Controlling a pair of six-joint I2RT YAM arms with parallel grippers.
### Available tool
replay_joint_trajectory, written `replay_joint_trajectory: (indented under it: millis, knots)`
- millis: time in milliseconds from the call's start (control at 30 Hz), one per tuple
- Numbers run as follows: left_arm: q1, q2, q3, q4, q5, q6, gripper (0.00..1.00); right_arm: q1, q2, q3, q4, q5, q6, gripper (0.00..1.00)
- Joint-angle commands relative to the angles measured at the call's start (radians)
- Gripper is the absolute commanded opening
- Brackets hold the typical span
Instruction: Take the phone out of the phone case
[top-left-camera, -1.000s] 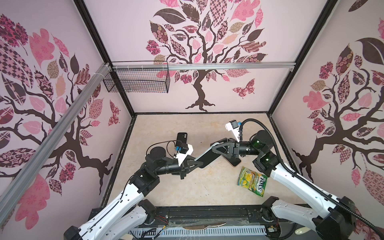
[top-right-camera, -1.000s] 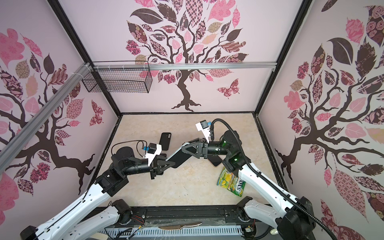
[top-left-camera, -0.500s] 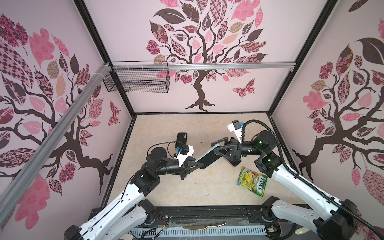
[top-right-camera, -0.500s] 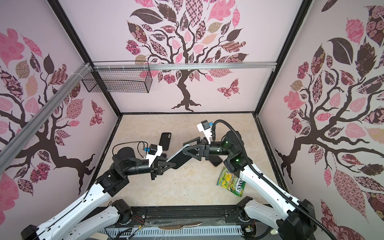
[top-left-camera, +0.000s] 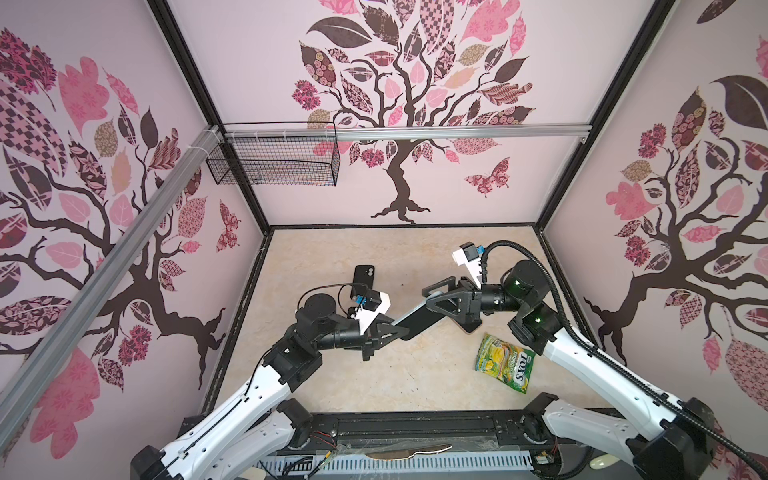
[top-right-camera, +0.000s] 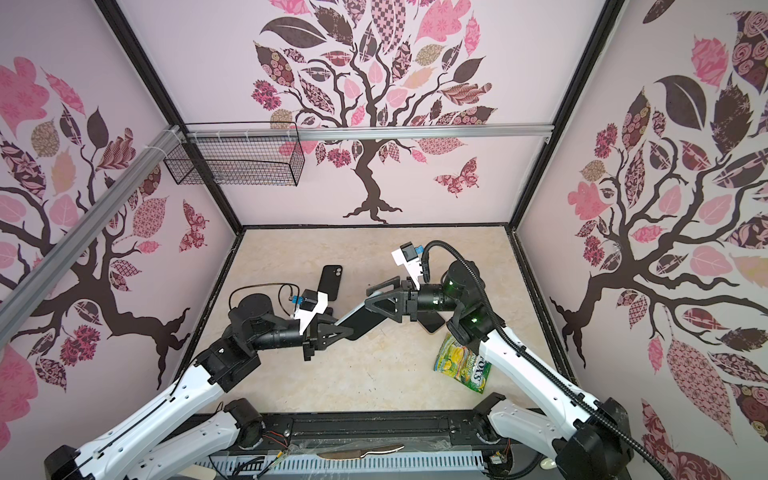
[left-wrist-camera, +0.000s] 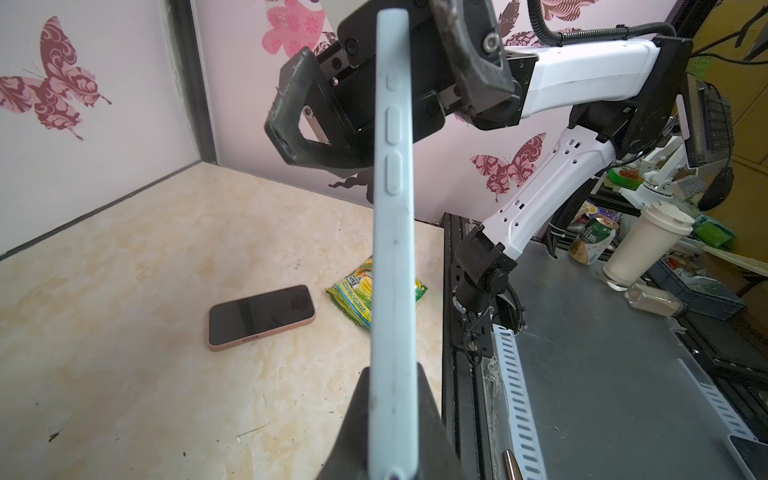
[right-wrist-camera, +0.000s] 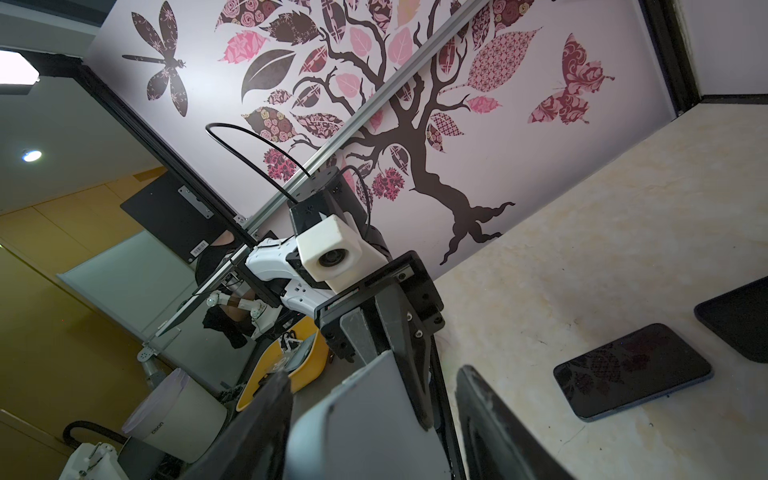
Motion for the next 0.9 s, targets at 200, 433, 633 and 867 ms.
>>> replay_joint_trajectory:
  millis: [200, 433, 633, 867]
  knots:
    - [-0.009, -0.007, 0.007, 0.074, 0.014, 0.010, 0.00, 0.002, 0.008, 0.042, 0.020, -0.015, 0.006, 0.54]
    - [-0.011, -0.007, 0.008, 0.074, 0.012, 0.017, 0.00, 0.001, 0.017, 0.045, 0.018, -0.004, 0.032, 0.49]
    - [-0.013, -0.004, 0.009, 0.074, 0.011, 0.021, 0.00, 0.001, 0.013, 0.045, 0.028, -0.006, 0.047, 0.60]
    - [-0.016, -0.011, 0.005, 0.070, 0.008, 0.019, 0.00, 0.002, 0.014, 0.039, 0.021, -0.006, 0.050, 0.59]
